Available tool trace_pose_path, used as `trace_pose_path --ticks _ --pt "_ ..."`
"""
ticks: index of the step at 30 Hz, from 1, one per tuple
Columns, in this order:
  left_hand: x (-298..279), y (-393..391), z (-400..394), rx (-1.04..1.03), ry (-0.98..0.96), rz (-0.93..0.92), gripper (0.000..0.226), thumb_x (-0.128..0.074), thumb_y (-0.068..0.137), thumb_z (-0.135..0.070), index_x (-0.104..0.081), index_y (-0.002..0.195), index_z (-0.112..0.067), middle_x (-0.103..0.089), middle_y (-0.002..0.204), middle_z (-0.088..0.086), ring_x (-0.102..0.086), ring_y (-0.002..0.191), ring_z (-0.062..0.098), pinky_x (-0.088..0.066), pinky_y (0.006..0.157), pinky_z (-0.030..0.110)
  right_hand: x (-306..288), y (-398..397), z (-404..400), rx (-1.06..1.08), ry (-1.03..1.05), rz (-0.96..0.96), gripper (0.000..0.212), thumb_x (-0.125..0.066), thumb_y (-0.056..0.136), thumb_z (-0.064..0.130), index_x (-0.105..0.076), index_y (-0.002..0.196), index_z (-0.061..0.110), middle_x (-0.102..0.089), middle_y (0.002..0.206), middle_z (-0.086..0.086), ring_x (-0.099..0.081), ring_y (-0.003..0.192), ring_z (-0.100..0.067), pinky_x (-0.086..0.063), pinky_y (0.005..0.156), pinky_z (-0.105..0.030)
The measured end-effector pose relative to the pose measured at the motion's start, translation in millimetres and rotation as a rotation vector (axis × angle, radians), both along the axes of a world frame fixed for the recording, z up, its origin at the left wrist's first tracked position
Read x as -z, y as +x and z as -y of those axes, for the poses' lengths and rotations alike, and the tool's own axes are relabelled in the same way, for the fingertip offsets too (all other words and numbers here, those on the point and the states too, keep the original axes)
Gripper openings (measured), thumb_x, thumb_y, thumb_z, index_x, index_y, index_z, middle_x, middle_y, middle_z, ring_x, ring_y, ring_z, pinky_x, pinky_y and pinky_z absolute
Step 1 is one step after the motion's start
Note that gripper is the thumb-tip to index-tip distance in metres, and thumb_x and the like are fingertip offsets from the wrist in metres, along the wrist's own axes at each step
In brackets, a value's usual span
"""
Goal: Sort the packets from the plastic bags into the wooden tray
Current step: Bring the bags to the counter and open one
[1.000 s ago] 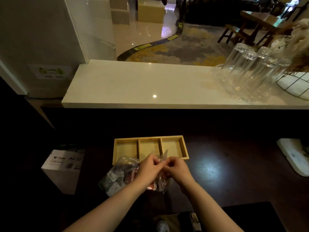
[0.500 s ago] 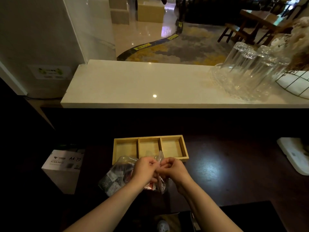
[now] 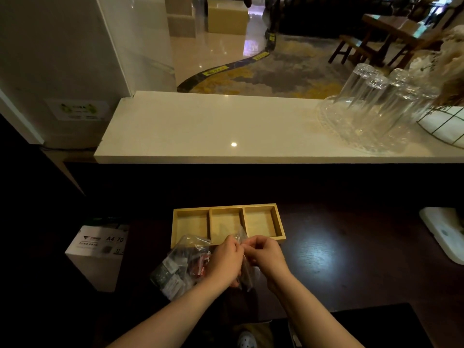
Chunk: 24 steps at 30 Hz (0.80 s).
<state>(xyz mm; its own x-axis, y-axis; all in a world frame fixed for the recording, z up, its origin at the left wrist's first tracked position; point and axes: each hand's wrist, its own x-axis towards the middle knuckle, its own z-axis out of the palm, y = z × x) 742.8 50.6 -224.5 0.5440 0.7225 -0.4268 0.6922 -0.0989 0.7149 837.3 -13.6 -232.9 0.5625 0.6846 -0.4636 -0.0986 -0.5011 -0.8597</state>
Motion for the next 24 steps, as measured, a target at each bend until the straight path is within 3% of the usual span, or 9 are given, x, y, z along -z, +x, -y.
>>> trace_pose_path --ticks 2,4,7,13,19,24 --pt "0.3 1.2 2.7 0.071 0.176 -0.085 0.022 -0.034 0.098 -0.03 -0.049 0.107 -0.016 -0.056 0.082 -0.005 -0.06 0.069 0.015 -0.054 0.058 0.033 1.2 -4.4 -0.3 -0.003 -0.013 0.15 0.004 -0.065 0.086 0.014 -0.068 0.084 0.014 -0.07 0.084 -0.006 -0.067 0.082 -0.018 -0.058 0.076 -0.031" --pt "-0.1 1.8 7.2 0.12 0.302 -0.135 0.024 -0.031 0.098 -0.029 -0.048 0.109 -0.015 -0.059 0.085 -0.004 -0.059 0.071 0.016 -0.042 0.054 0.03 2.3 -8.0 -0.2 0.016 -0.001 0.267 0.006 -0.065 0.086 0.015 -0.066 0.081 0.018 -0.068 0.08 -0.001 -0.064 0.077 -0.013 -0.054 0.069 -0.023" --pt "-2.0 2.8 10.0 0.135 0.357 -0.153 0.022 -0.03 0.098 -0.026 -0.045 0.11 -0.014 -0.063 0.096 0.001 -0.057 0.072 0.018 -0.035 0.055 0.03 1.9 -11.3 -0.2 0.041 0.036 0.31 0.01 -0.066 0.086 0.013 -0.066 0.082 0.022 -0.068 0.079 0.004 -0.064 0.076 -0.008 -0.052 0.069 -0.019" --pt "2.0 0.4 5.3 0.085 0.264 -0.082 0.019 -0.03 0.1 -0.026 -0.046 0.107 -0.017 -0.053 0.085 -0.006 -0.056 0.071 0.013 -0.049 0.063 0.032 0.2 -6.2 -1.6 -0.025 0.014 0.248 0.013 -0.067 0.084 0.009 -0.068 0.088 0.022 -0.07 0.086 0.003 -0.067 0.084 -0.009 -0.057 0.081 -0.029" --pt "3.8 -1.9 2.9 0.063 0.175 -0.005 0.016 -0.029 0.101 -0.025 -0.043 0.099 -0.019 -0.047 0.076 -0.007 -0.045 0.061 0.007 -0.036 0.054 0.023 -5.1 -0.7 -3.7 -0.094 -0.019 0.249 0.02 -0.064 0.085 0.005 -0.064 0.083 0.025 -0.067 0.086 0.003 -0.065 0.085 -0.012 -0.057 0.081 -0.029" --pt "6.0 -19.5 -19.6 -0.011 -0.061 0.104 0.017 -0.03 0.101 -0.024 -0.045 0.102 -0.016 -0.047 0.071 0.002 -0.05 0.052 0.012 -0.048 0.051 0.023 -11.7 23.8 7.4 0.095 -0.06 0.194 0.02 -0.06 0.087 0.001 -0.069 0.082 0.018 -0.069 0.087 -0.001 -0.063 0.076 -0.01 -0.05 0.061 -0.018"
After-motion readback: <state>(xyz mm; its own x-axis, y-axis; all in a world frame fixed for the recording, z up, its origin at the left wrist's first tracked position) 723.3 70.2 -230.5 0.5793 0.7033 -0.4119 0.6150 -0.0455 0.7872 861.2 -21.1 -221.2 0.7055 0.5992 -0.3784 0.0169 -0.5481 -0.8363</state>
